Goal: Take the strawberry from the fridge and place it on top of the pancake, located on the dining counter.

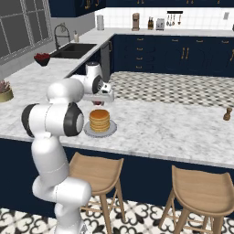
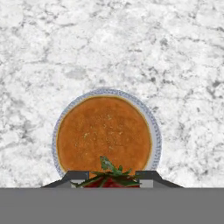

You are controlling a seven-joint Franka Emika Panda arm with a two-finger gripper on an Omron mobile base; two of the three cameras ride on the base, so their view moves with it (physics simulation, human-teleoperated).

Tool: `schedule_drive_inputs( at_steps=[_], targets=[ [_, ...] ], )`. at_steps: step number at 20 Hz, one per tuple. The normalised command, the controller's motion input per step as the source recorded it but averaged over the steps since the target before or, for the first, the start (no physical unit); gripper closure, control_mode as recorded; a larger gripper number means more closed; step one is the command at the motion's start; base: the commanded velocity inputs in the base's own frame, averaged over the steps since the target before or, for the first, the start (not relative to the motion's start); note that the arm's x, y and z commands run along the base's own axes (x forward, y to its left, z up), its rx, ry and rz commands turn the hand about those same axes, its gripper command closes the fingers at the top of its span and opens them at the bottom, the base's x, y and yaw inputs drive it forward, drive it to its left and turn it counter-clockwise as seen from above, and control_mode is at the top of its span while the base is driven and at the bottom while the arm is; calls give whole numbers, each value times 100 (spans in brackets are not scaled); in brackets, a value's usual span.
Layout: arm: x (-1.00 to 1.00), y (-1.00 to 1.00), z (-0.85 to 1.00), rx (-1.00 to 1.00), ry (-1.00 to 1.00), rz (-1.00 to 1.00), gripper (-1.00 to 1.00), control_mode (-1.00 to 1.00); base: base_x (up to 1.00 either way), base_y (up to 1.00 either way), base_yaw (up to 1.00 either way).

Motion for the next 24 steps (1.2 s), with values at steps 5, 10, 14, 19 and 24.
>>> schedule_drive_inputs(
  at_steps=[5, 10, 14, 19, 24],
  targets=[
    [0, 2, -41, 0, 1, 0, 100, -100, 0, 0, 0],
    [0, 1, -21, 0, 0, 0, 100, -100, 0, 0, 0],
    [1, 0, -14, 0, 0, 0, 100, -100, 0, 0, 0],
    [4, 8, -17, 0, 1, 0, 100, -100, 0, 0, 0],
    [0, 5, -28, 0, 1, 0, 100, -100, 0, 0, 0]
  ],
)
